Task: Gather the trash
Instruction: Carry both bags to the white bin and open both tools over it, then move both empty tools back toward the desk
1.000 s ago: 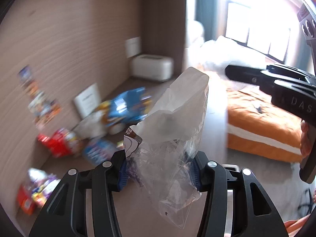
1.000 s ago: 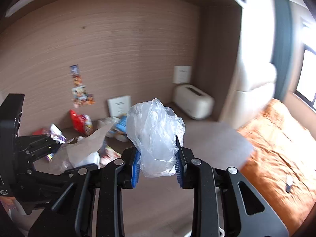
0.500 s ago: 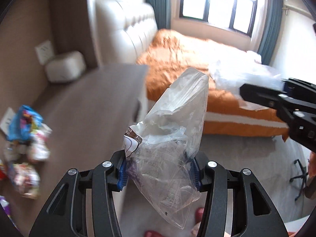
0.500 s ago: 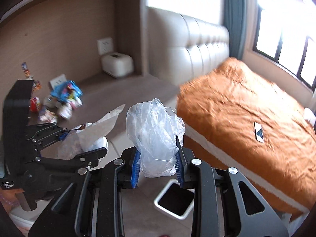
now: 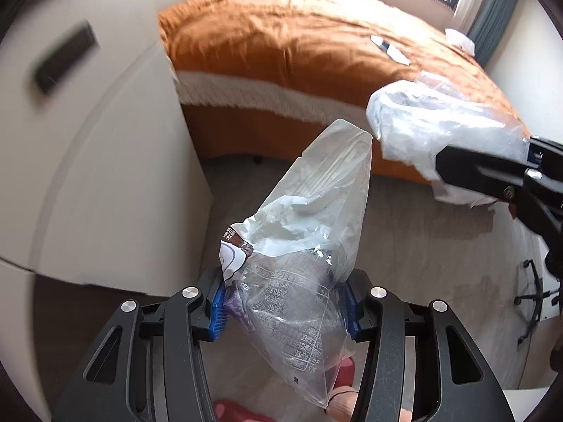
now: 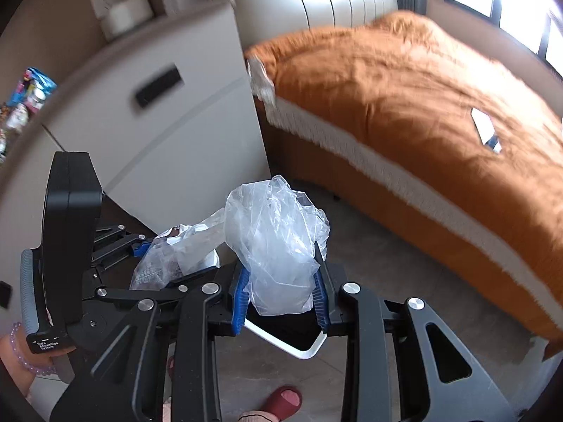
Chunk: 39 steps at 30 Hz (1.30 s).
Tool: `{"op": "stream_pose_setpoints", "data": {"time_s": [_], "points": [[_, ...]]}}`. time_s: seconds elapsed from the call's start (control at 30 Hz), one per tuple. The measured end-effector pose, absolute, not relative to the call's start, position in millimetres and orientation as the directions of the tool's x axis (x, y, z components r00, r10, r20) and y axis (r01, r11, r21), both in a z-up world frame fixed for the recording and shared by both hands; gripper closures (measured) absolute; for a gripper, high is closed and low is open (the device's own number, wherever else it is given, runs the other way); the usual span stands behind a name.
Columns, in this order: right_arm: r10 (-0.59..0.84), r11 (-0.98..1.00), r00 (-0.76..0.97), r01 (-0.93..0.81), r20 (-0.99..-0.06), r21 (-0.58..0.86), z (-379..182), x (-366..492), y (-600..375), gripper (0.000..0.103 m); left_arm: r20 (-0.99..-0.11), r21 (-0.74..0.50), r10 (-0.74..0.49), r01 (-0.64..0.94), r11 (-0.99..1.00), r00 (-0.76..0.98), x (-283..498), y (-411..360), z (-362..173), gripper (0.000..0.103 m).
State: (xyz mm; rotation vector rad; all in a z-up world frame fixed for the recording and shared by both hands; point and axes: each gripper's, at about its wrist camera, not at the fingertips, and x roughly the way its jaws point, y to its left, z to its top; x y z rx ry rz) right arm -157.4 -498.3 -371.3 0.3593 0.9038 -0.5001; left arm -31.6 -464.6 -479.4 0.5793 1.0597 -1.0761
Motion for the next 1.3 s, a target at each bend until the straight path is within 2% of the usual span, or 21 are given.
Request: {"op": "stream_pose_setpoints", "data": {"time_s": [0.23,0.27,0.3,0.33,0.37,0.4,0.6,0.77,1.0,1.3], "points": [[-0.190,0.813,0.444,0.572,-0.876,0.114,-534.3,-155.0,-526.9,0.071,-0.940,-0.116,-0.340,0.912,0.393,0.027,-32.5,-499.1,-628.7,0.053],[-0.183,0.812,0.434,0.573,-0.882,0.113,-549.7,-155.0,-528.7,0.066,-0.942,-0.126,-0.336,0.911,0.393,0.015,-33.9,-500.3,-646.5,0.050],[-0.178,0.811,0.421,0.575,-0.890,0.110,-566.7,-155.6,-530.3,0.051,-0.943,-0.134,-0.332,0.909,0.394,0.005,-33.6,-501.3,-659.0,0.046],[-0.173,0.810,0.414,0.576,-0.894,0.109,-577.7,-156.2,-531.6,0.037,-0.947,-0.137,-0.322,0.906,0.401,-0.001,-35.3,-501.1,-675.0,0.030],[-0.170,0.808,0.406,0.579,-0.898,0.109,-590.3,-158.2,-532.8,0.009,-0.949,-0.142,-0.316,0.902,0.408,-0.007,-36.1,-500.5,-687.1,0.004],[-0.188,0.803,0.395,0.589,-0.899,0.091,-599.9,-160.6,-533.6,0.004,-0.947,-0.140,-0.320,0.899,0.416,0.000,-36.6,-498.7,-695.8,0.005],[-0.216,0.799,0.329,0.601,-0.919,0.027,-618.2,-171.5,-534.2,0.004,-0.953,-0.096,-0.301,0.914,0.395,0.030,-40.8,-492.5,-706.6,0.005],[-0.245,0.792,0.336,0.611,-0.909,0.012,-589.2,-172.6,-531.8,0.004,-0.944,-0.103,-0.328,0.912,0.397,0.035,-38.4,-480.6,-675.5,0.005],[-0.302,0.789,0.378,0.614,-0.875,-0.007,-520.6,-167.1,-532.0,0.004,-0.919,-0.116,-0.391,0.909,0.400,0.055,-37.8,-475.5,-593.9,0.005],[-0.395,0.765,0.439,0.644,-0.807,-0.024,-382.8,-177.2,-493.7,0.004,-0.870,-0.090,-0.478,0.914,0.395,0.120,-42.2,-453.4,-456.6,0.005]]}}
